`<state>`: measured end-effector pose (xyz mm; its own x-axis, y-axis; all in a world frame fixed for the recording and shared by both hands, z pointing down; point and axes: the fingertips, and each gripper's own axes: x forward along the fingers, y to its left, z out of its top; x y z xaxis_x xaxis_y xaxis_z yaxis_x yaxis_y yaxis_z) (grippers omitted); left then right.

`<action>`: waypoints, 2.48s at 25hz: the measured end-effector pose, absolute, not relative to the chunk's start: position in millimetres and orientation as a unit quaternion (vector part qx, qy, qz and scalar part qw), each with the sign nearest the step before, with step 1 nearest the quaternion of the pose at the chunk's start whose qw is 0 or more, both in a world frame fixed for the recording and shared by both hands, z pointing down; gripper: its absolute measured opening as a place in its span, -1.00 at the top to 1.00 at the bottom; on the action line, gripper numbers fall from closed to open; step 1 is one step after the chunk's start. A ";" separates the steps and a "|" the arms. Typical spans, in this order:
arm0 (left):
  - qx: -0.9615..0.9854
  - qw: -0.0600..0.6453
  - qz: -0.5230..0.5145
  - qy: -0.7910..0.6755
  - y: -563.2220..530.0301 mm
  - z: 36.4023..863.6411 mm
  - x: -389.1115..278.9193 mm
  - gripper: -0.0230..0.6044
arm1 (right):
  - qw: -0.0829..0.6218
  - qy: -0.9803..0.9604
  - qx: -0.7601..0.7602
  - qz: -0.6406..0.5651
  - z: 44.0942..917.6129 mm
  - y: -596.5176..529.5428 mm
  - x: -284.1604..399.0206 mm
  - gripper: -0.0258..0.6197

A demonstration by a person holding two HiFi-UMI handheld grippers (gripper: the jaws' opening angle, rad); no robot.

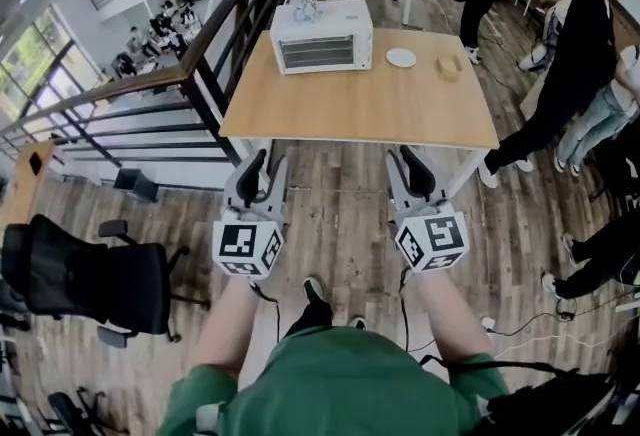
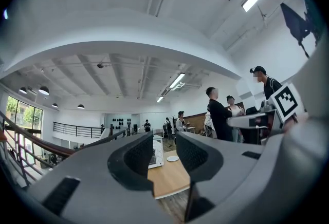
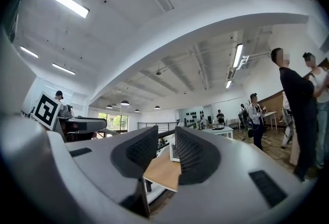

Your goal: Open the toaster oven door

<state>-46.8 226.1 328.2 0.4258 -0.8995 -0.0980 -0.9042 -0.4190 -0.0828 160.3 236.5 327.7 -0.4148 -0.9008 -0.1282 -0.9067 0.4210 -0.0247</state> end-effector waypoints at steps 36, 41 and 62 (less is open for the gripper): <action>-0.857 -0.005 0.040 0.514 -21.6 372.8 -142.6 0.45 | 0.046 0.812 -0.576 -0.085 378.4 -17.1 92.4 0.48; -0.845 0.005 0.031 0.534 -50.3 373.4 -143.8 0.45 | 0.055 0.820 -0.562 -0.095 389.0 -58.0 96.5 0.48; -0.809 0.019 -0.014 0.587 -187.5 365.1 -84.5 0.45 | 0.079 0.848 -0.480 -0.213 433.1 -249.5 138.2 0.50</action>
<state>-84.5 -187.5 365.1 0.3112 -0.9503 0.0004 -0.9492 -0.3109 -0.0480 138.2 -249.5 433.1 -0.5273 -0.8468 0.0705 -0.7795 0.4491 -0.4366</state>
